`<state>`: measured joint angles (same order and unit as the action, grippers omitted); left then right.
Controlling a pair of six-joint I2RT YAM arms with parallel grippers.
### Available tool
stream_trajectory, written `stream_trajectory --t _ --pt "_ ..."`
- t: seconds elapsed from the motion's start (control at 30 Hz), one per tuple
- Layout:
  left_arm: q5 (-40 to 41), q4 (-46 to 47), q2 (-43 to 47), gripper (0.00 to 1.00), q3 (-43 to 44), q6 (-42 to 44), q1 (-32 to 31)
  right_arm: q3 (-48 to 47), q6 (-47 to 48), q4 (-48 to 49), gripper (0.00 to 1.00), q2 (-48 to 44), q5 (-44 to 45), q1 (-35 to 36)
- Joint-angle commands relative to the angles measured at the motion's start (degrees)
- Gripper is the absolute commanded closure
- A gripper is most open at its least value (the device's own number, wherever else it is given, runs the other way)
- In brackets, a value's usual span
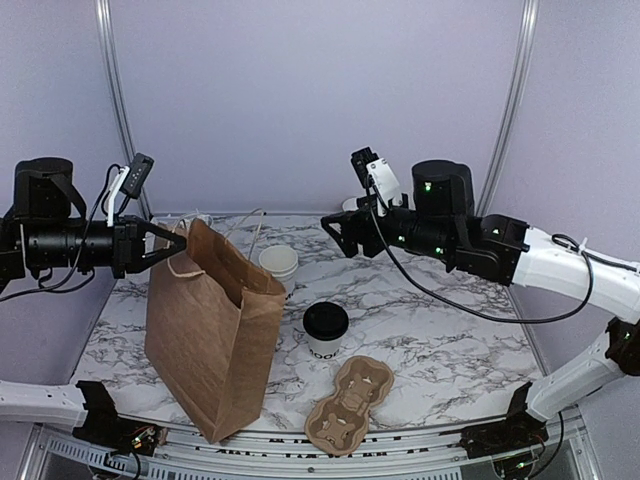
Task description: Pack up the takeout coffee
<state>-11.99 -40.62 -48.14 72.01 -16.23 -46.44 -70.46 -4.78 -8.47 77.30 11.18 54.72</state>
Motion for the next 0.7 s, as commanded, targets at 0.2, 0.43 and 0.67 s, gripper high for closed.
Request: stream_trajectory --t 0.2,0.43,0.67 --pt "-5.03 6.79 -6.40 1.00 6.08 3.62 0.29 -5.67 -1.19 -7.41 0.13 1.55 -6.32 -0.37" --pt "-6.54 12.72 -9.15 1.00 6.00 2.10 0.29 -6.12 -2.43 -10.91 0.13 1.46 -2.66 -1.32" --pt "-2.68 15.46 -8.18 1.00 2.87 0.51 0.59 -3.86 -3.92 -13.50 0.13 -1.09 -3.47 -3.61"
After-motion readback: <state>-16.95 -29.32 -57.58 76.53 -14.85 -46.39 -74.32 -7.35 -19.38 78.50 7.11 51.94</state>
